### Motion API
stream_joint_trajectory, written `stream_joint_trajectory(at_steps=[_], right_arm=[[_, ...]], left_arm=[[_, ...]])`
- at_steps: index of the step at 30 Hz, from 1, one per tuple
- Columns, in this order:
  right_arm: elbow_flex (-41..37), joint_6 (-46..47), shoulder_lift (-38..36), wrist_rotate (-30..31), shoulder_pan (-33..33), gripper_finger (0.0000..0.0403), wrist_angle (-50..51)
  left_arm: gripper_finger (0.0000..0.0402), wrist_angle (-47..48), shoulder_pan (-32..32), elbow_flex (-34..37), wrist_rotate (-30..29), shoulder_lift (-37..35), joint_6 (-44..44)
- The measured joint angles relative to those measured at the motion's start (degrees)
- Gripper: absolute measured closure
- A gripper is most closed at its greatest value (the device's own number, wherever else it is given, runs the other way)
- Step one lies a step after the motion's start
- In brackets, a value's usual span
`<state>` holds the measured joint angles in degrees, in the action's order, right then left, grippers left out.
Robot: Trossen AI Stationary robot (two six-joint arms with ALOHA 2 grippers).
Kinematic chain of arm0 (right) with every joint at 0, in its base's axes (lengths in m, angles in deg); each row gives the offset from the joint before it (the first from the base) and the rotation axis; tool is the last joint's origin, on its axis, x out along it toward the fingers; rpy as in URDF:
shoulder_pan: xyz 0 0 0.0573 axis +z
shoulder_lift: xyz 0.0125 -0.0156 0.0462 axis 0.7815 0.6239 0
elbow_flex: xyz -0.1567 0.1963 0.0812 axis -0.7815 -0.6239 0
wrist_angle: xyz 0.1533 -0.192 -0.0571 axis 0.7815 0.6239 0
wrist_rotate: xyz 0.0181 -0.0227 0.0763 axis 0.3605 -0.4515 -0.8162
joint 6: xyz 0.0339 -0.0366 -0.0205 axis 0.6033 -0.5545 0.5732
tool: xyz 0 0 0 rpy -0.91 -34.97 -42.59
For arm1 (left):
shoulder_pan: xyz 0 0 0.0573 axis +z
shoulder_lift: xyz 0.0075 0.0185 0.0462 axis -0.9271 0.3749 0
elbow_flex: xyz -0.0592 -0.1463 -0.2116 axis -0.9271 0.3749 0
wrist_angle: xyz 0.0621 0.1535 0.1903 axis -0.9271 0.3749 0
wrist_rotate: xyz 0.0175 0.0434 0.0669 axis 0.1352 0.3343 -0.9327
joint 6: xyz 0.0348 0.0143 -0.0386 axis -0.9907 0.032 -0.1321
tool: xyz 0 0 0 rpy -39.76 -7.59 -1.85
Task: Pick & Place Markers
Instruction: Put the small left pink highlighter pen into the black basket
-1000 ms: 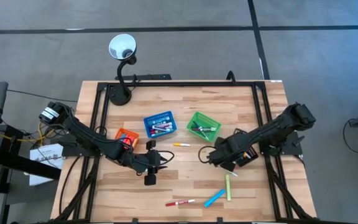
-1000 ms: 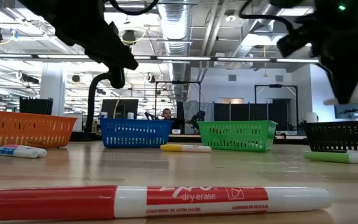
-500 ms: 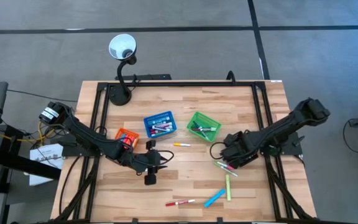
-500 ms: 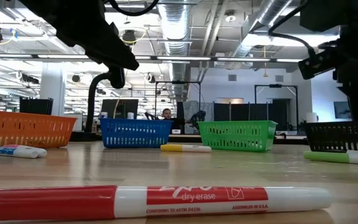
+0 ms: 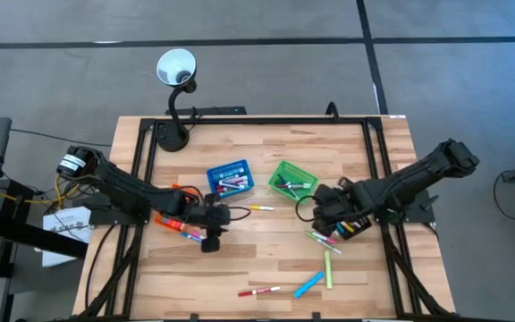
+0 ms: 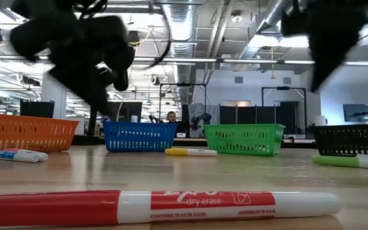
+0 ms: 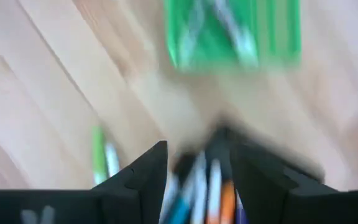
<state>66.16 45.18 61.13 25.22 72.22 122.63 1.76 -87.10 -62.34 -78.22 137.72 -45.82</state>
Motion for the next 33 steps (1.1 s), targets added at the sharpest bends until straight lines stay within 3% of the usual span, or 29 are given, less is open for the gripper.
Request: stream_joint_trajectory(at_steps=[6, 13, 19, 24, 33], right_arm=[[-0.34, -16.6, 0.1, 15.59, 0.85, 0.0245, -19.77], [-0.38, -38.54, 2.65, 15.36, -1.02, 0.0256, -40.01], [-0.38, -38.61, 2.89, 10.47, -2.22, 0.0264, -42.02], [-0.38, -38.3, 2.89, 10.15, -2.21, 0.027, -41.8], [-0.38, -38.25, 2.89, 9.5, -2.21, 0.0269, -41.73]], left_arm=[[0.0271, 15.53, -3.18, 0.0, 4.38, 0.0, 4.41], [0.0271, 19.65, -7.86, 0.0, 4.67, -1.03, 10.26], [0.0271, 19.68, -9.89, 2.15, 2.83, -0.96, 12.61], [0.0271, 19.09, -10.03, 4.56, -0.86, -0.94, 12.73], [0.0271, 11.85, -9.99, 8.39, -0.96, -0.9, 12.5]])
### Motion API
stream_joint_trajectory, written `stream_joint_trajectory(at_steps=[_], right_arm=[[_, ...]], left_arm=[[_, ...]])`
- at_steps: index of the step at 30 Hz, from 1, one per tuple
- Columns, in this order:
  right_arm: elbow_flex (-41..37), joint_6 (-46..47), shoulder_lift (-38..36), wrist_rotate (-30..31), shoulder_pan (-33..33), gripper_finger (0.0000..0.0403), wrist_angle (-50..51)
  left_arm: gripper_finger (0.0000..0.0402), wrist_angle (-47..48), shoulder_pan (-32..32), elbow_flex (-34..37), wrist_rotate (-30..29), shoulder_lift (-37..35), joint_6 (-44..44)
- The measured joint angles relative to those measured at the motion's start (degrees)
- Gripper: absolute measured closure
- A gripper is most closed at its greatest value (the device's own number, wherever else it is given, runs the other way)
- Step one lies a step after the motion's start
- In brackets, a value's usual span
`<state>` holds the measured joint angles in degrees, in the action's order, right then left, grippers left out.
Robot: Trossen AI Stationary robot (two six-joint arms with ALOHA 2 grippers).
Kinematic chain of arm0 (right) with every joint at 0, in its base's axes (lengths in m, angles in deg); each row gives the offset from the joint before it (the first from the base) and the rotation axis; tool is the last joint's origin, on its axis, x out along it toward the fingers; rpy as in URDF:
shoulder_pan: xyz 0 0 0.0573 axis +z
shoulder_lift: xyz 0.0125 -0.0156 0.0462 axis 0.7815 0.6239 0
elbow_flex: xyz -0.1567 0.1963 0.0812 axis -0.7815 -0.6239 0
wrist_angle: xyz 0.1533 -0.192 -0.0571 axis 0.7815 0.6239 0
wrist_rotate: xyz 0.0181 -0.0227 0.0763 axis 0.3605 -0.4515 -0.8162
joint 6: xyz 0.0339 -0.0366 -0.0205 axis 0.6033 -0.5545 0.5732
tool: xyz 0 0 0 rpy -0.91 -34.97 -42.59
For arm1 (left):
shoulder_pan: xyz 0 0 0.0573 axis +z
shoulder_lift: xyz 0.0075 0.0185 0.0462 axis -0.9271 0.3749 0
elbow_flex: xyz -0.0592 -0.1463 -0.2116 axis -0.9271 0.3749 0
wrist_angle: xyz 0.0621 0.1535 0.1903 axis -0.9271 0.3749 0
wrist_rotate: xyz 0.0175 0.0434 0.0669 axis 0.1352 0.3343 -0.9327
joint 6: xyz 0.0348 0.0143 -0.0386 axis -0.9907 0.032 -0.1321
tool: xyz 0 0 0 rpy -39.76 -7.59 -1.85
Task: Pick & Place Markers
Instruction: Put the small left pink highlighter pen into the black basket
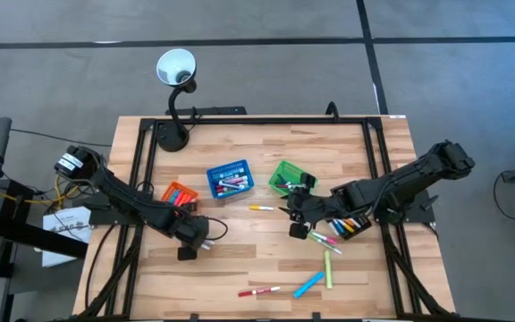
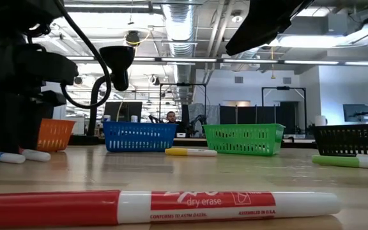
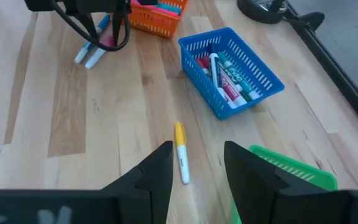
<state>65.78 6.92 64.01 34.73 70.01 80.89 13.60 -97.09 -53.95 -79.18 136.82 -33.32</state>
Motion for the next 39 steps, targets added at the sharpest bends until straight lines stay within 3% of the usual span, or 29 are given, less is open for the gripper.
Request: stream_joint_trajectory(at_steps=[5, 12, 14, 19, 23, 27, 35, 39], right_arm=[[0.0, -0.02, -0.01, -0.56, 0.0, 0.0271, -0.02], [0.02, 1.26, 1.02, -0.34, -0.61, 0.0266, -2.85], [-0.04, -0.8, 2.74, -0.25, -0.72, 0.0257, -4.07], [-0.02, -7.73, 8.78, -0.56, -1.74, 0.0225, -14.3], [0.0, -9.67, 13.42, -1.38, -4.16, 0.0205, -20.58], [-0.02, -9.63, 17.42, -9.37, -7.08, 0.0202, -23.05], [0.05, -14.35, 23.57, -24.58, -9.52, 0.0234, -36.68], [0.39, -15.91, 24.88, -27.41, -9.49, 0.025, -40.05]], left_arm=[[0.028, -4.09, 0.18, 1.56, -0.29, -0.22, -0.86], [0.0364, -5.72, 1.87, 1.43, -0.16, -0.1, -0.18], [0.037, -6.05, 2.37, 0.8, -1.66, 0.15, -0.19], [0.0364, -6.67, 2.36, -2.44, -9.94, 0.13, -0.47], [0.0361, -9.77, 2.39, -4.04, -19.77, 0.11, -0.86], [0.0368, -16.18, 2.63, -4.24, -24.67, 0.04, -4.58], [0.0362, -23.06, 2.64, -4.25, -24.75, 0.04, -10.98], [0.0364, -23.39, 2.6, -4.26, -23.9, 0.04, -11.03]])
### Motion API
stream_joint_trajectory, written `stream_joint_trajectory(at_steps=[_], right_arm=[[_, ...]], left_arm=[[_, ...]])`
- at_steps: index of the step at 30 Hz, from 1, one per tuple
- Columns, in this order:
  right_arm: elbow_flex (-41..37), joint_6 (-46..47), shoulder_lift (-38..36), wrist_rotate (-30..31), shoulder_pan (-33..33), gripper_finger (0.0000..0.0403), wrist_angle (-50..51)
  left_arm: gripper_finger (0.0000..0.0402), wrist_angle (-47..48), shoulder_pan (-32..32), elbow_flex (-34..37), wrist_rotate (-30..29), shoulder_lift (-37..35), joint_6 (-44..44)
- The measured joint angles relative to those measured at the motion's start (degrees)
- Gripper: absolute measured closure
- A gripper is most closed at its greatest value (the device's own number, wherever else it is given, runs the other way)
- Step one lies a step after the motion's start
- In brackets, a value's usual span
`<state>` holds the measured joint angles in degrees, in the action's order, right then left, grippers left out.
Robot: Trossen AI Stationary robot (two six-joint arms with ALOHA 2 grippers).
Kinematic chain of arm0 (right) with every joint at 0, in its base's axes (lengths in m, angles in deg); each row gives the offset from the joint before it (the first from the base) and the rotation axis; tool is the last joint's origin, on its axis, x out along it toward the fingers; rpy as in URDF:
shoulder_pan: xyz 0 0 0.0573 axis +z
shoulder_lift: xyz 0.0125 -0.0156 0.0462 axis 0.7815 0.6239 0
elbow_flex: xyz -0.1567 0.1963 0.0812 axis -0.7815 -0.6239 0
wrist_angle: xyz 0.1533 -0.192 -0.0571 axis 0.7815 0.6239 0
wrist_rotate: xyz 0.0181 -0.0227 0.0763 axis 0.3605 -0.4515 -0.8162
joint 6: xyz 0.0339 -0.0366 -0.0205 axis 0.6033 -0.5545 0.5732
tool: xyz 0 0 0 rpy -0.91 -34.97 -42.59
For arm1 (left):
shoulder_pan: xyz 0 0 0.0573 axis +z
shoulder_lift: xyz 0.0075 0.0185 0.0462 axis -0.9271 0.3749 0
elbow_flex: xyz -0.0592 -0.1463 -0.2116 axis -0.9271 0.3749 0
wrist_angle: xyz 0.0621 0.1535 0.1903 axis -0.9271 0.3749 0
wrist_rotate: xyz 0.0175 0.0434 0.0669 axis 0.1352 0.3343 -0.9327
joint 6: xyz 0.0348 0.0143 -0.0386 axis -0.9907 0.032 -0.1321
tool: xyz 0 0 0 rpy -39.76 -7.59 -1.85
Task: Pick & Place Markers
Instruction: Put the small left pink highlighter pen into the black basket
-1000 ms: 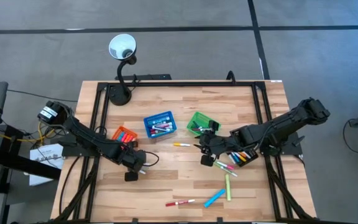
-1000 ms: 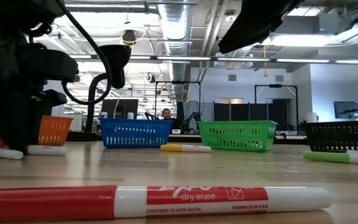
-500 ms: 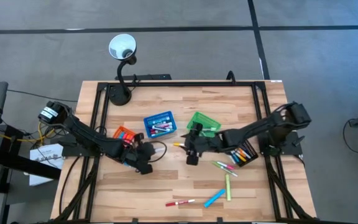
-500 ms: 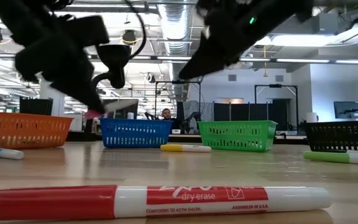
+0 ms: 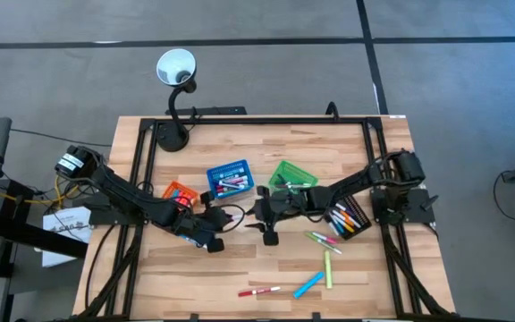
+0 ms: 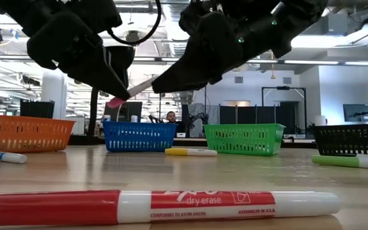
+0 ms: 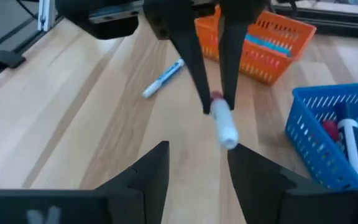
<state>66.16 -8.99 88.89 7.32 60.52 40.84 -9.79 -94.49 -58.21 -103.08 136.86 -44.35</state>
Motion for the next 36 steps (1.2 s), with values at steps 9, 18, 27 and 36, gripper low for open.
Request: stream_joint_trajectory(at_steps=[9, 18, 27, 36], right_arm=[[1.58, 0.31, 0.45, -0.14, -0.33, 0.0268, -1.11], [1.58, 0.29, 0.45, -0.14, -0.33, 0.03, -2.14], [1.57, 0.31, 0.45, -0.08, -0.33, 0.034, -2.01], [1.56, 2.88, 0.43, 0.11, -0.34, 0.0376, -1.55]], left_arm=[[0.0363, -2.7, 0.05, 0.02, 0.16, 0.0, -1.79], [0.0361, -3.2, 0.05, 0.02, 0.27, -0.02, -1.88], [0.0355, -3.75, 0.02, 0.02, 0.38, -0.04, -1.9], [0.0333, -4.0, 0.0, 0.04, 0.57, -0.04, -1.49]])
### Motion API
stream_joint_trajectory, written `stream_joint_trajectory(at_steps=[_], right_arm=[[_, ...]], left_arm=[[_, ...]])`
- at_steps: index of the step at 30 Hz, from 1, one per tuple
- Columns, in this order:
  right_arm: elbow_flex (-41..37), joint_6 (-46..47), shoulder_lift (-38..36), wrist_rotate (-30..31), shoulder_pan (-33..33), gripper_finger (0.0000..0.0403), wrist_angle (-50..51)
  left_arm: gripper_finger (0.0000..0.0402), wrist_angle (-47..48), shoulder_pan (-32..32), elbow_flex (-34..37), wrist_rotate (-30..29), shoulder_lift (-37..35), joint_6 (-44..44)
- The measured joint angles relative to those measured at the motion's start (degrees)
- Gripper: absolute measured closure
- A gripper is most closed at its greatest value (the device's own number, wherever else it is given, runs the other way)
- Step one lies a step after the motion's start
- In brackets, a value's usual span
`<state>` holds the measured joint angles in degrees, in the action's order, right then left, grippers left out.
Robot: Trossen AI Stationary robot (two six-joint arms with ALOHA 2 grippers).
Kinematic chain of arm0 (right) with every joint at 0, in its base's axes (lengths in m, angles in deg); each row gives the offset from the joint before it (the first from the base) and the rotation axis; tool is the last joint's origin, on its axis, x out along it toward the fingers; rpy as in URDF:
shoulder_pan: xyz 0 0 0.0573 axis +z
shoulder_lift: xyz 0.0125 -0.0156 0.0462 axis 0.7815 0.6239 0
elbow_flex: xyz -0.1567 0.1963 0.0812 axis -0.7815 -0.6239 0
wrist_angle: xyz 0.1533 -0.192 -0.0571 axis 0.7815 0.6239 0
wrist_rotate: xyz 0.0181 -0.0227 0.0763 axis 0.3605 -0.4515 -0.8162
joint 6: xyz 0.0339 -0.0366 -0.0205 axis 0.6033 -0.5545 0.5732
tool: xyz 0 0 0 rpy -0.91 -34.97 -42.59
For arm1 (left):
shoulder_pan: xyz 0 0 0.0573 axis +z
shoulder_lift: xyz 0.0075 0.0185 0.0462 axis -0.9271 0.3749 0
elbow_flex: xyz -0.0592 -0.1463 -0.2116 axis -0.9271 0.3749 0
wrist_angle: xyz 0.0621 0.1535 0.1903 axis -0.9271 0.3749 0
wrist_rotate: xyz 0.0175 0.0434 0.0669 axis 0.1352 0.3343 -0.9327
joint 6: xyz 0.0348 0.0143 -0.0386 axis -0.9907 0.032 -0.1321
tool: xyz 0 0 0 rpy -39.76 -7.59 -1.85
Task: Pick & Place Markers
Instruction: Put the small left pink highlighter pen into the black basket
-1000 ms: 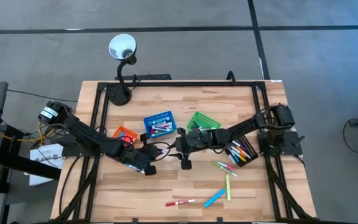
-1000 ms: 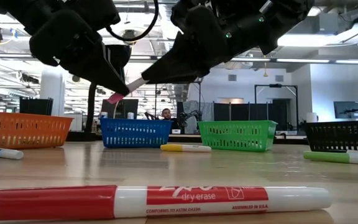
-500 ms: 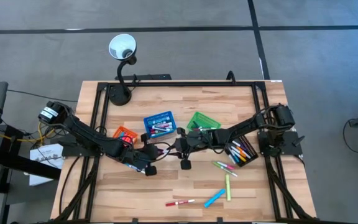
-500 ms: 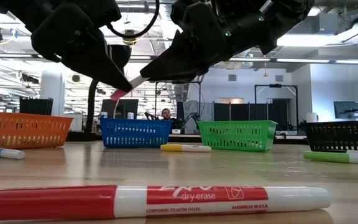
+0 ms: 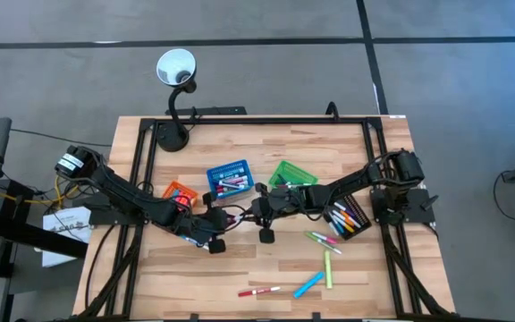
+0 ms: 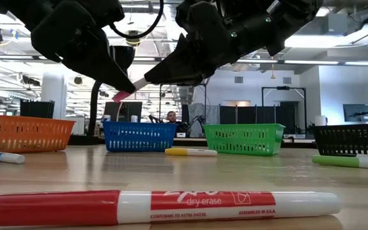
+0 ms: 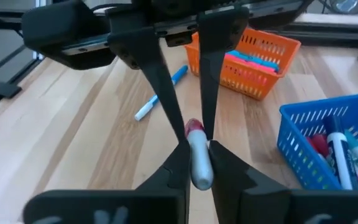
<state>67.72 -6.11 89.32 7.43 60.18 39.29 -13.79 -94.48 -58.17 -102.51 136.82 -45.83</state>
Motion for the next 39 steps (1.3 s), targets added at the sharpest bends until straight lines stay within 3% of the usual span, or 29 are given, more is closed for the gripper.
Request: stream_joint_trajectory(at_steps=[8, 11, 14, 20, 22, 25, 29, 32, 39], right_arm=[[-0.04, 4.55, -1.27, 0.01, 0.21, 0.0364, 9.44], [0.88, 7.04, -5.79, 2.22, 0.25, 0.0376, 21.11], [3.29, 12.82, -12.9, 8.33, 1.26, 0.0377, 35.61], [3.25, 33.1, -25.84, 24.56, 8.57, 0.0358, 62.24], [2.48, 42.01, -28.86, 30.7, 12.38, 0.0361, 71.7], [1.81, 59.29, -31.94, 34.78, 18.24, 0.0373, 85.99], [1.77, 83.85, -32.55, 34.3, 26.28, 0.0375, 100.12], [1.77, 95.73, -30.95, 32.83, 30.91, 0.0359, 106.35], [1.77, 99.88, -26.33, 25.94, 33.46, 0.036, 107.71]], left_arm=[[0.0289, -0.67, 0.04, 0.0, -0.48, -0.07, 0.43], [0.0281, -0.64, 0.04, 0.0, -0.48, -0.07, 0.67], [0.0279, -0.66, 0.04, 0.0, -0.46, -0.07, 0.68], [0.0284, -0.88, 0.04, 0.0, -0.41, -0.07, 0.7], [0.0284, -1.22, 0.04, 0.0, -0.31, -0.07, 0.72], [0.0284, -1.24, 0.04, 0.0, -0.28, -0.07, 2.1], [0.0286, -1.32, 0.04, 0.0, -0.28, -0.07, 2.86], [0.0286, -1.52, 0.04, 0.0, -0.28, -0.04, 2.89], [0.0286, -1.67, 0.04, 0.0, -0.28, -0.04, 3.27]])
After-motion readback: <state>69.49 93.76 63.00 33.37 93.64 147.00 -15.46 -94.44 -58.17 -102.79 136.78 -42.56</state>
